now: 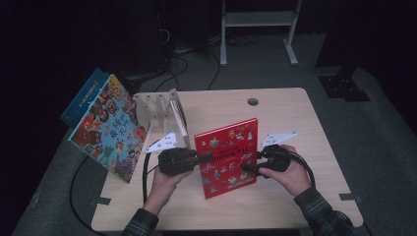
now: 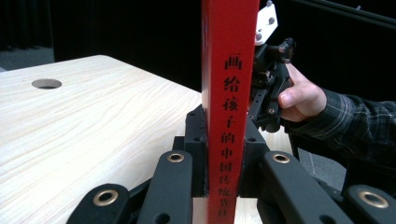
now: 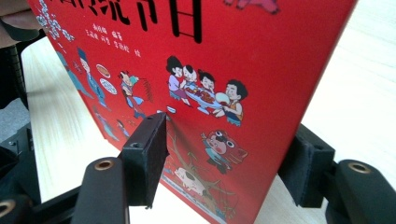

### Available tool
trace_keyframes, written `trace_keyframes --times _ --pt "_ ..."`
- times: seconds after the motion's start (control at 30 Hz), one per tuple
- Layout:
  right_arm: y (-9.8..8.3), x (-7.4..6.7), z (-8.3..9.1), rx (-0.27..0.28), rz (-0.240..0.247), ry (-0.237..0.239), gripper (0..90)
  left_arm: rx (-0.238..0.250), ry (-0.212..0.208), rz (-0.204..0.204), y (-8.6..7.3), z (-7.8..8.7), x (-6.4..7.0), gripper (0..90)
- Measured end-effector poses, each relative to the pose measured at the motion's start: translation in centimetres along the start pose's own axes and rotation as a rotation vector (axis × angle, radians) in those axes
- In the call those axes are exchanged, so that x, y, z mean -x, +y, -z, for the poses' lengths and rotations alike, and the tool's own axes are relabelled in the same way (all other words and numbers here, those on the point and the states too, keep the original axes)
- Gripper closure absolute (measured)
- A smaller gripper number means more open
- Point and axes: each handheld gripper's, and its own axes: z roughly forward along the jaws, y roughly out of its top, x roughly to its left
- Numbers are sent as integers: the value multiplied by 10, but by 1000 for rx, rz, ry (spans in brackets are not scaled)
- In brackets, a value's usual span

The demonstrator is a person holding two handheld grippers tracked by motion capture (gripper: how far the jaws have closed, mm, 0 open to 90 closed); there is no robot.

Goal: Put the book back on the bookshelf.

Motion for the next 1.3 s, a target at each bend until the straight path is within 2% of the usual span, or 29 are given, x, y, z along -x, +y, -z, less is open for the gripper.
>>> trace_keyframes --times 0.13,0.2,0.23,0.27,0.3,0.37,0.4,0.43,0.5,0.53,0.57,0.63,0.67,0.73,0.77,0.83,0.9,0.93,1.0,1.03,1.07,1.1,1.13,1.3 --pt "-1 0 1 11 19 -5 399 6 15 9 1 1 2 793" --pt "-3 1 4 15 53 -33 388 12 23 14 0 2 2 794" --pt "-5 3 5 18 57 -40 381 11 28 11 1 4 2 794" --pt "-9 8 8 23 50 -67 361 14 36 12 1 4 2 794" --pt "-9 8 8 23 50 -67 361 16 46 11 2 5 3 794" --pt "-13 16 8 1 58 -117 340 17 64 6 4 7 5 795" --pt "-20 29 6 -16 26 -164 314 18 80 -9 6 9 7 795" --pt "-20 29 6 -16 26 -164 314 18 80 -9 6 9 7 794" --pt "-27 41 5 -36 7 -207 312 20 91 -16 8 11 9 795" --pt "-35 56 4 -53 -43 -263 309 18 97 -22 8 13 9 795" --pt "-35 56 4 -53 -43 -263 309 20 99 -22 9 14 10 795" --pt "-43 71 3 -70 -81 -340 313 25 109 -22 10 17 10 795" --pt "-48 83 5 -95 -109 -402 308 28 120 -24 11 20 11 795" --pt "-52 95 7 -89 -154 -450 300 29 131 -24 12 23 11 796" --pt "-52 95 7 -89 -154 -450 300 29 131 -24 12 23 11 796" --pt "-56 104 7 -97 -182 -487 293 32 145 -21 13 27 11 796" --pt "-59 109 6 -105 -209 -500 273 35 155 -21 14 31 11 795" --pt "-59 110 6 -101 -209 -501 276 37 161 -21 14 33 11 796" --pt "-60 110 4 -99 -190 -512 177 39 180 -28 16 39 12 796" --pt "-60 110 4 -99 -190 -512 177 39 180 -28 16 39 12 796" --pt "-63 111 -2 -64 -174 -512 94 42 191 -29 17 43 13 796" --pt "-63 111 -2 -64 -174 -512 94 42 191 -29 17 43 13 796" --pt "-66 111 -4 -24 -174 -525 94 43 196 -31 17 45 12 796" --pt "-66 111 -4 -24 -179 -530 94 55 220 -20 18 55 11 797"
